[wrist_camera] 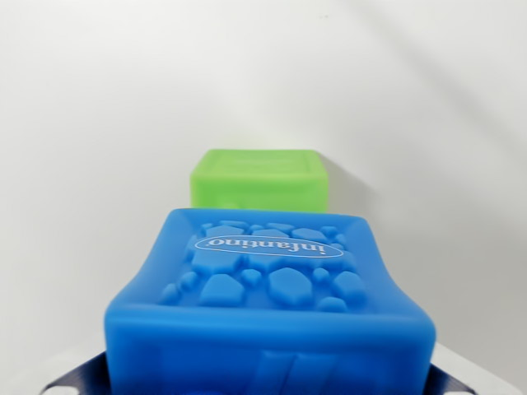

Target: Stack cube

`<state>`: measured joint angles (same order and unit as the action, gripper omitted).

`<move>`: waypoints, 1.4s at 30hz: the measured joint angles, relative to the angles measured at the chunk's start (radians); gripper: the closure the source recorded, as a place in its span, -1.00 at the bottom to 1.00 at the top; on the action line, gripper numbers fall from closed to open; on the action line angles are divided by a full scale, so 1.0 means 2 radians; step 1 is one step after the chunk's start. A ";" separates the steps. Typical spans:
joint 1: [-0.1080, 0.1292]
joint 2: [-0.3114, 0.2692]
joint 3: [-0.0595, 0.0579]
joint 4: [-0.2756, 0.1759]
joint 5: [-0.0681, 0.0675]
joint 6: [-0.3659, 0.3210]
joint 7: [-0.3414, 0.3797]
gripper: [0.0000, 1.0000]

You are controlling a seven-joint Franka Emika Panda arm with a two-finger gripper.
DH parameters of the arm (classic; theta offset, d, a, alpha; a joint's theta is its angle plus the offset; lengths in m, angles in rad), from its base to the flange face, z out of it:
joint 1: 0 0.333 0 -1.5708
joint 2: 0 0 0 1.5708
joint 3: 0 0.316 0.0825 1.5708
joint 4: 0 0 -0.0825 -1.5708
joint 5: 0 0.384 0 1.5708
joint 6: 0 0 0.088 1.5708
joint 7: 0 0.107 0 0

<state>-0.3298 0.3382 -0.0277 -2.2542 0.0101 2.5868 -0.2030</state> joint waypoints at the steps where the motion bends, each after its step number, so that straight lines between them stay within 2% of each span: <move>1: 0.000 0.002 0.000 0.000 0.000 0.003 0.000 1.00; 16: 0.000 0.032 0.001 0.001 0.001 0.030 -0.001 1.00; 36: -0.001 0.049 0.001 0.004 0.002 0.045 -0.001 1.00; 37: -0.001 0.049 0.001 0.004 0.002 0.045 -0.001 -1.00; 42: -0.001 0.049 0.002 0.004 0.002 0.045 -0.001 -1.00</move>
<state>-0.3316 0.4362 -0.0246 -2.2458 0.0139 2.6774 -0.2056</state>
